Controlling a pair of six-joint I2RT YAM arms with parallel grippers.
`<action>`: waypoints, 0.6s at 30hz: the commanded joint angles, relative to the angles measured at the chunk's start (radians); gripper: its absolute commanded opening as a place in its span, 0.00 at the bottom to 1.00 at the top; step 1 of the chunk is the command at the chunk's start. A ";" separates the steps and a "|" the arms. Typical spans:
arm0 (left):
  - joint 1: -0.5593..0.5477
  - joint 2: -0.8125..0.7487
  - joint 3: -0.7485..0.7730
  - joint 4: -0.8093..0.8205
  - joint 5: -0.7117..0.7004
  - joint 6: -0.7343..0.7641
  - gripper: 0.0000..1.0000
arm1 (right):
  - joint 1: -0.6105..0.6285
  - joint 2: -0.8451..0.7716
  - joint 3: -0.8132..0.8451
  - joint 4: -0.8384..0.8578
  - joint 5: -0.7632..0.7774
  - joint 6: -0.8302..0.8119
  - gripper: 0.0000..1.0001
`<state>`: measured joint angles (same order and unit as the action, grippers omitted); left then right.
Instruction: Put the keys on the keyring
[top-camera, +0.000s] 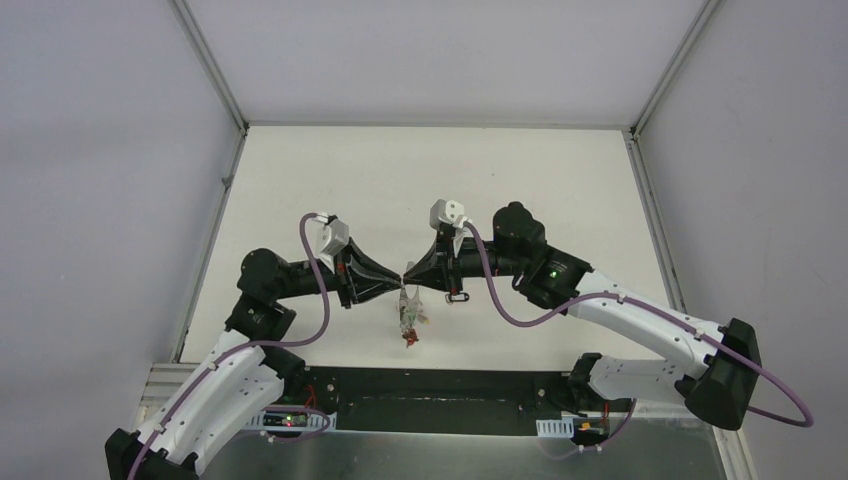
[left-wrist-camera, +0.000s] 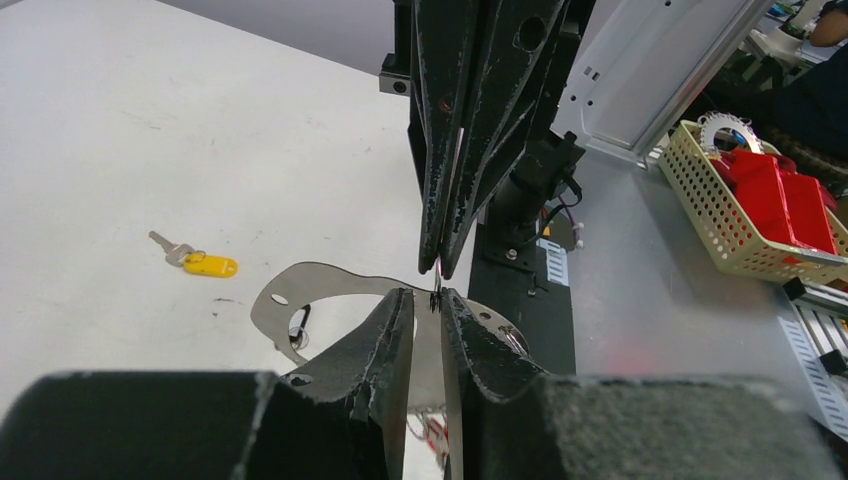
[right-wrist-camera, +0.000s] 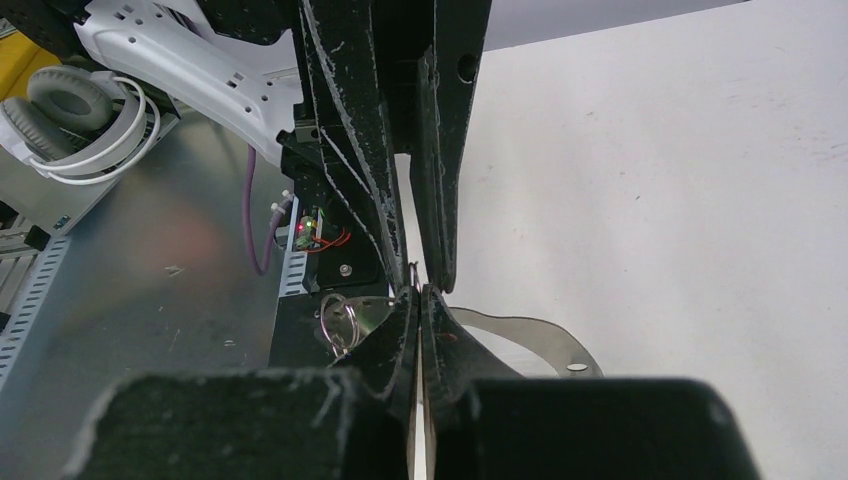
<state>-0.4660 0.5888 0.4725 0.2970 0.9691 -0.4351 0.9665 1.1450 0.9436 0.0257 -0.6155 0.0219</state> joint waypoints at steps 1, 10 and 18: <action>-0.018 0.008 0.033 0.047 -0.021 0.002 0.16 | 0.000 -0.001 0.020 0.087 -0.019 0.012 0.00; -0.042 0.031 0.047 0.047 -0.026 0.013 0.16 | 0.001 0.007 0.027 0.087 -0.029 0.021 0.00; -0.061 0.049 0.052 0.044 -0.035 0.033 0.00 | 0.000 0.014 0.029 0.086 -0.030 0.031 0.00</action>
<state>-0.5083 0.6224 0.4808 0.2981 0.9436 -0.4259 0.9588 1.1564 0.9436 0.0250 -0.6182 0.0345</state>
